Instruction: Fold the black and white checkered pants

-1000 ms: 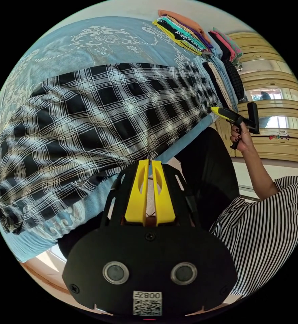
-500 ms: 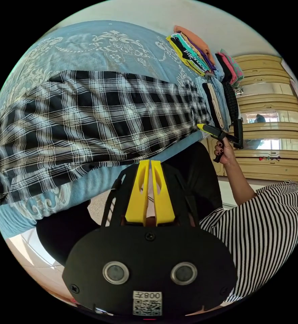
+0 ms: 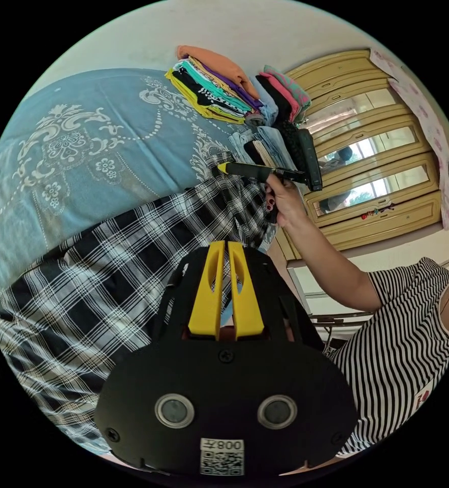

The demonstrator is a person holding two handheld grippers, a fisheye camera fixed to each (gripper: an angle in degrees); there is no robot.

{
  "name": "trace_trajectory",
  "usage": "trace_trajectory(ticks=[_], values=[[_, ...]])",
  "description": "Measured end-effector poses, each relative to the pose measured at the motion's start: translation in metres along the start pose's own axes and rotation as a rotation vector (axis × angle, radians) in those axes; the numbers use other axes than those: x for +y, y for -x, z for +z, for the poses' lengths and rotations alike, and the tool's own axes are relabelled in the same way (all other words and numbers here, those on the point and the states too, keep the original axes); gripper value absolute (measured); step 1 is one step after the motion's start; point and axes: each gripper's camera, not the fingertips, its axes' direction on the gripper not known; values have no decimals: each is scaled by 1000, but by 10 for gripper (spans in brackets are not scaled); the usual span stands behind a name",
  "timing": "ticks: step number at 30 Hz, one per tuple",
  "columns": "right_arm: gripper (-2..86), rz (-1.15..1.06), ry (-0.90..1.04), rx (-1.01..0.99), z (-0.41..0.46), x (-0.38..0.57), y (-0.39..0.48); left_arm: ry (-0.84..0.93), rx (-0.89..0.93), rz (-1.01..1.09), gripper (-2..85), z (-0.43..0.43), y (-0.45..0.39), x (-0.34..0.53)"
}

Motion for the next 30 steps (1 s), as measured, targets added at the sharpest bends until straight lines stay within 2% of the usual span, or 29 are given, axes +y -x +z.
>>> trace_trajectory(ticks=[6,10,18,30], values=[[29,25,-12,29,-1,10,-10,24,15,-26,10,30,0,-26],[10,99,-66,-49,-18,27,-31,31,25,-18,11,46,-4,-47],[4,373,-351,-271,-89,112,-113,74,3,167,20,106,-47,-148],[4,470,-393,-351,-112,160,-180,238,-189,355,58,239,-129,-294]])
